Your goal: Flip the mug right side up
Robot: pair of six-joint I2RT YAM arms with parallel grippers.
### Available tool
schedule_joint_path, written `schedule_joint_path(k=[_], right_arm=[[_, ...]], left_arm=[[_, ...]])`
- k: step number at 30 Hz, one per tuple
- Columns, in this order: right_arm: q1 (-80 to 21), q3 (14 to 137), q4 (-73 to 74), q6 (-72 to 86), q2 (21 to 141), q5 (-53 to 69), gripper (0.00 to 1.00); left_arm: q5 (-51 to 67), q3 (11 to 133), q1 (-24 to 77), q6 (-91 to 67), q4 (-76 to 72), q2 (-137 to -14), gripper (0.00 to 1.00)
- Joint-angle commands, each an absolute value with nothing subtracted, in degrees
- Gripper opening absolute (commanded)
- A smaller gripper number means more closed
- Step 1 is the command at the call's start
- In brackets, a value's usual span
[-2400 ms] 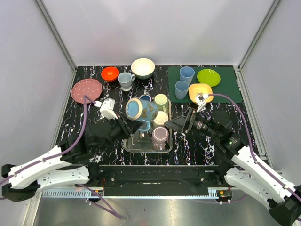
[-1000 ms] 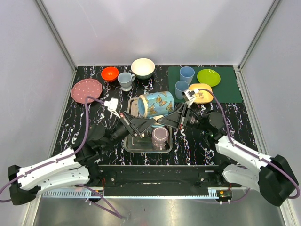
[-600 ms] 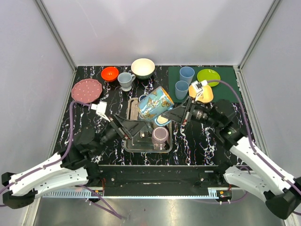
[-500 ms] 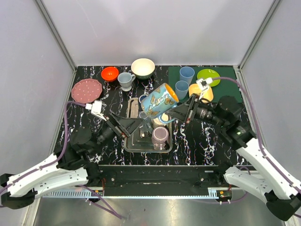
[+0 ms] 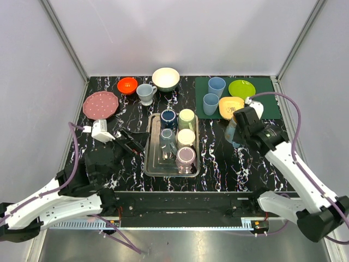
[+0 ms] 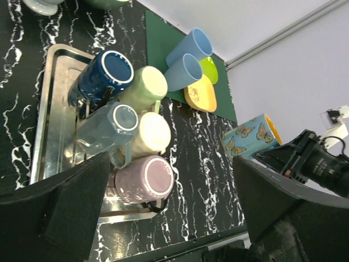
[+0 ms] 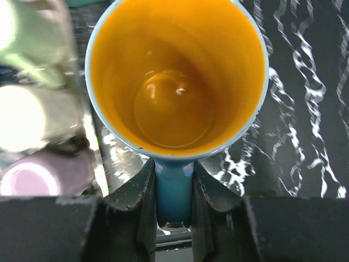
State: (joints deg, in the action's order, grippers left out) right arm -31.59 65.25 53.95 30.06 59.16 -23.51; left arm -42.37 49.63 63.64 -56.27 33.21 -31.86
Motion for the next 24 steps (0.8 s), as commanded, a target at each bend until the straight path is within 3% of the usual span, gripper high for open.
schedule_joint_path(k=[1,12,24], right_arm=[[-23.5,61.4,48.0,33.7,60.6,-27.0,0.0],[-7.7,56.8,39.2,34.9,69.7,-39.2,0.0],[-2.3,61.8,35.2,36.7,85.6,-39.3,0.0]], left_arm=[[-46.1,47.7,63.5,-57.5,34.7,-31.6,0.96],[-44.5,41.3,63.5,-59.5,35.0,-30.3,0.95],[-41.9,40.0,63.5,-60.5,34.7,-32.3,0.95]])
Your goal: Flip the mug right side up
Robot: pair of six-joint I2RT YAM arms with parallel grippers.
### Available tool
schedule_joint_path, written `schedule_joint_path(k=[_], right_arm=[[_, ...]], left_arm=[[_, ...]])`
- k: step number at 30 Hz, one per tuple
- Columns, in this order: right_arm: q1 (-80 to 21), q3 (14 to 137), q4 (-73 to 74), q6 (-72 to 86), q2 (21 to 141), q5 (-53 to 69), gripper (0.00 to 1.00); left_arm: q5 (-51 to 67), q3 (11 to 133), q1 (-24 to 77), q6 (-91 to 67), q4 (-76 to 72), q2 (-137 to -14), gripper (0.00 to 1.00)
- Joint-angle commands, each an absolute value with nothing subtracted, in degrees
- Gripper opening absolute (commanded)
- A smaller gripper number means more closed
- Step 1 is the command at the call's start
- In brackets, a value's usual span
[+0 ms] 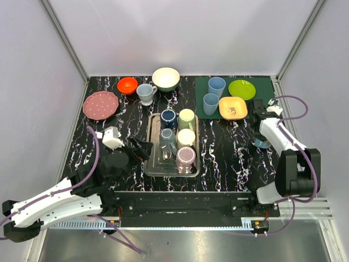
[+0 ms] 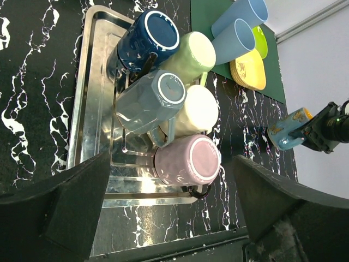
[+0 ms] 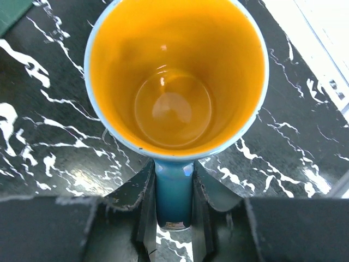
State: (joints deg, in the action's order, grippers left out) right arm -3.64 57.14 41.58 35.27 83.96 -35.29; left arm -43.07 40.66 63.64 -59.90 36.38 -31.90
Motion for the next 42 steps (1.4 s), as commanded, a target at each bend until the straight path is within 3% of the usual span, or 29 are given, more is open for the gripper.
schedule_joint_path(k=[1,9,12,13,17,20,30,33,37,42], right_arm=[[-1.9,62.0,35.2,36.7,86.4,-39.0,0.0],[1.4,62.5,34.3,36.8,92.7,-34.5,0.0],[1.4,60.5,33.5,36.9,90.7,-30.9,0.23],[1.4,59.9,33.4,37.0,90.1,-29.7,0.4],[1.4,57.0,33.4,36.7,86.1,-28.0,0.62],[1.4,56.2,34.6,36.7,82.1,-27.3,0.7],[-11.1,59.9,42.2,36.0,63.1,-21.0,0.79],[-16.8,57.1,39.0,34.6,57.4,-13.7,0.77],[-21.0,50.5,34.1,29.2,52.2,5.1,0.75],[-27.1,45.8,34.3,23.9,50.2,14.5,0.75]], left_arm=[[-41.7,39.7,63.5,-60.6,34.8,-32.3,0.95],[-40.8,38.7,63.5,-61.5,34.8,-33.7,0.97],[-40.2,38.5,63.5,-61.4,34.8,-34.5,0.99],[-40.1,38.2,63.5,-61.5,34.8,-34.5,0.99],[-39.6,38.1,63.5,-61.5,34.7,-35.8,0.99],[-39.0,38.3,63.5,-61.0,34.7,-36.8,0.99],[-39.0,42.7,63.4,-58.2,36.7,-44.2,0.99],[-36.6,42.1,63.4,-58.4,32.6,-47.1,0.99],[-35.0,42.7,63.4,-62.2,31.7,-52.5,0.99],[-34.5,43.1,63.4,-66.2,31.7,-56.4,0.98]])
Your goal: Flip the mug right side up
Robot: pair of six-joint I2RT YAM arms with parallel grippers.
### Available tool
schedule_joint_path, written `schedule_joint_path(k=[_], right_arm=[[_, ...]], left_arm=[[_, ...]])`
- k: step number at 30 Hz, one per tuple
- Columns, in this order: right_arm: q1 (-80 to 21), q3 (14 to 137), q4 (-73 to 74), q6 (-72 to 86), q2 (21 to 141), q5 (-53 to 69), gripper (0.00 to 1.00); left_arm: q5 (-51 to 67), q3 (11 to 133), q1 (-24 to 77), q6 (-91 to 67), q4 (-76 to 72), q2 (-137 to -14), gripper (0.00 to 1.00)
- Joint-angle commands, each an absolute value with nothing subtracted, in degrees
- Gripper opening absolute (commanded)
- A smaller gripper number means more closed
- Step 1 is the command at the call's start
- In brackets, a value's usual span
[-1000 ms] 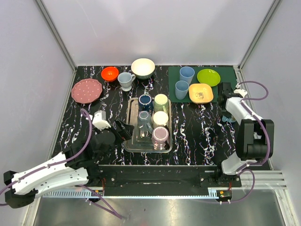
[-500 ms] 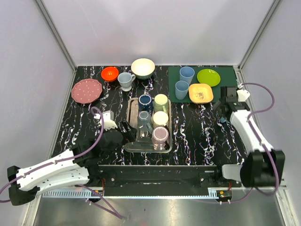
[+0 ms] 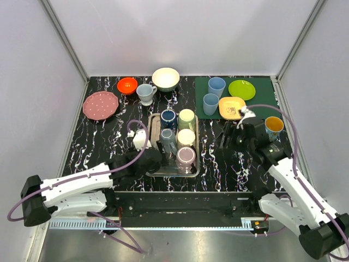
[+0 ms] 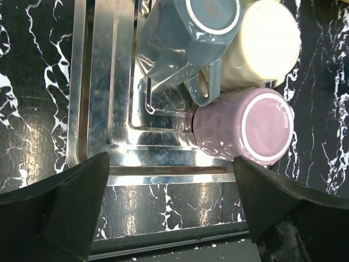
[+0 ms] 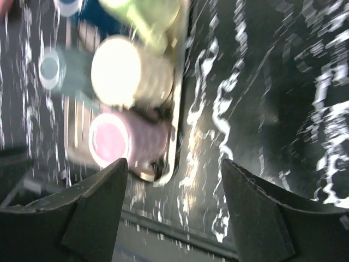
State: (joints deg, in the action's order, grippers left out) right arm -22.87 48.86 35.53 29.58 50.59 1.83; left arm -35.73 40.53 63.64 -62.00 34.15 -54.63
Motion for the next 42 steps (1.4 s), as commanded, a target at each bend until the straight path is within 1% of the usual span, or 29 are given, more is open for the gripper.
schedule_joint_path(k=[1,3,4,5,6,12,16,22,26,29,33,34,37,42], right_arm=[[-31.9,45.5,34.4,23.7,50.4,13.3,0.75],[-37.8,45.9,34.5,23.8,51.7,10.6,0.77],[-40.4,46.4,35.0,23.8,52.4,6.2,0.78],[-45.2,47.2,35.2,23.6,54.5,3.4,0.79],[-46.8,47.5,35.6,23.3,55.7,0.3,0.8],[-56.7,48.0,33.1,24.3,65.9,-6.9,0.82],[-57.0,48.0,28.8,24.7,70.2,-9.4,0.78],[-56.9,51.3,26.5,23.4,77.2,-12.6,0.74],[-56.9,53.2,25.5,21.7,81.8,-13.5,0.71],[-56.9,54.6,25.8,21.0,84.0,-14.0,0.67],[-56.9,54.8,25.4,20.4,85.0,-13.4,0.57],[-56.9,54.7,25.3,20.3,85.0,-13.2,0.52],[-56.9,54.4,25.0,20.2,85.3,-12.9,0.46],[-56.9,54.1,25.1,20.3,86.8,-13.3,0.46]], left_arm=[[-34.5,42.7,63.4,-67.5,32.0,-56.7,0.98],[-35.1,42.3,63.4,-68.4,32.3,-56.2,0.98],[-35.3,41.7,63.4,-68.6,32.5,-55.1,0.99],[-35.9,41.4,63.4,-68.9,32.8,-54.4,0.99],[-36.3,41.0,63.4,-69.4,33.7,-53.6,0.99],[-37.1,40.4,63.4,-65.8,37.0,-45.9,0.99],[-37.5,37.4,63.3,-66.7,37.5,-38.8,0.99],[-37.9,33.8,63.3,-67.7,38.7,-32.1,0.99],[-38.4,33.4,63.3,-67.7,39.5,-30.6,0.99],[-38.4,33.3,63.4,-67.6,39.8,-30.3,0.99],[-38.1,33.0,63.4,-67.4,39.7,-30.1,0.99],[-38.2,33.0,63.3,-67.4,39.7,-30.0,0.99],[-38.3,32.8,63.3,-67.6,39.6,-30.1,0.99],[-37.9,32.5,63.4,-67.8,39.4,-30.6,0.99]])
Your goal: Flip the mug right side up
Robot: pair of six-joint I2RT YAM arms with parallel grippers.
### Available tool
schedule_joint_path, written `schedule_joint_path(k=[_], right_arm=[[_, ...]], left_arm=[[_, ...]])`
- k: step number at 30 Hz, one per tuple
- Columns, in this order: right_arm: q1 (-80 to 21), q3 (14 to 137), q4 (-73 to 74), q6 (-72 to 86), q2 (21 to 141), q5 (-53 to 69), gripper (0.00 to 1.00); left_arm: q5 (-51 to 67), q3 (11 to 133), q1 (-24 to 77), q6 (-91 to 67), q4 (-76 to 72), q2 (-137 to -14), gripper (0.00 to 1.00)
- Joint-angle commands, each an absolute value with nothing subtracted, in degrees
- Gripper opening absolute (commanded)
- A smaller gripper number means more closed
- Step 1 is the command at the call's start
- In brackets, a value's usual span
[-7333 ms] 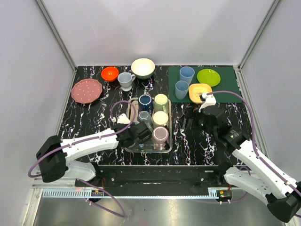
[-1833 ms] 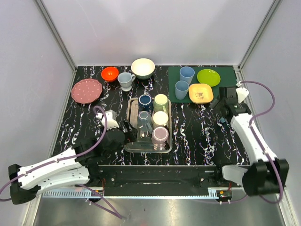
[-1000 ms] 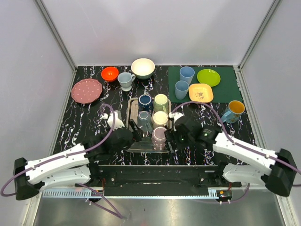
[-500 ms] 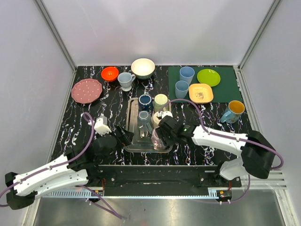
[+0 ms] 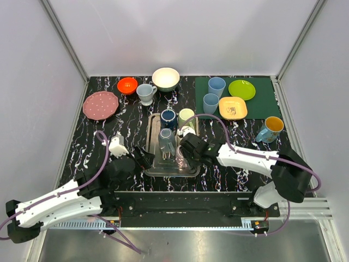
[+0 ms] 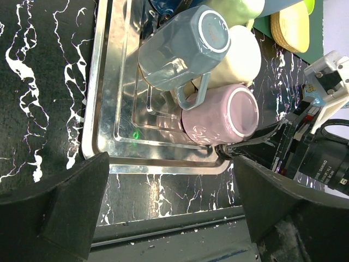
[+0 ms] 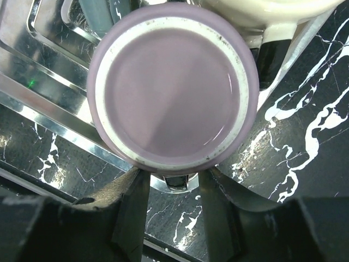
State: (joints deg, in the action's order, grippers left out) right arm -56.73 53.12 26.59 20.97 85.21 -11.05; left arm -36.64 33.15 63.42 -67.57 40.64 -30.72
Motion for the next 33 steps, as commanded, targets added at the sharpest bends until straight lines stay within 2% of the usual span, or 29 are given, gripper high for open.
schedule_joint_path(k=[1,4,5,8,12,16,21,26,33], right_arm=[[-56.8,54.1,25.2,20.2,87.2,-13.4,0.45],[-57.0,54.1,24.9,20.2,87.7,-13.4,0.37],[-56.9,54.1,25.0,20.0,87.7,-13.4,0.25],[-56.9,54.3,25.4,20.7,86.5,-13.5,0.0],[-57.0,54.9,27.9,23.0,79.7,-11.1,0.0],[-57.0,54.5,28.7,28.3,66.8,-8.0,0.0],[-57.0,52.5,25.0,35.9,51.9,-7.5,0.0],[-57.0,50.3,20.4,39.8,44.0,-7.1,0.0],[-56.9,38.1,-1.6,45.2,31.6,-3.5,0.0]], left_arm=[[-37.9,32.5,63.3,-67.9,39.4,-30.6,0.99],[-37.6,32.3,63.4,-68.0,39.3,-30.6,0.99],[-37.5,32.3,63.4,-68.0,39.3,-30.6,0.99],[-37.5,32.3,63.3,-68.0,39.4,-30.5,0.98],[-37.7,32.6,63.4,-67.3,39.3,-30.5,0.98],[-38.2,33.7,63.4,-65.3,38.4,-30.1,0.98],[-34.0,33.1,63.4,-59.4,29.1,-27.3,0.99],[-22.7,27.2,63.4,-55.2,8.6,-25.2,0.99],[-4.4,24.4,63.5,-54.8,-20.5,-34.4,0.99]])
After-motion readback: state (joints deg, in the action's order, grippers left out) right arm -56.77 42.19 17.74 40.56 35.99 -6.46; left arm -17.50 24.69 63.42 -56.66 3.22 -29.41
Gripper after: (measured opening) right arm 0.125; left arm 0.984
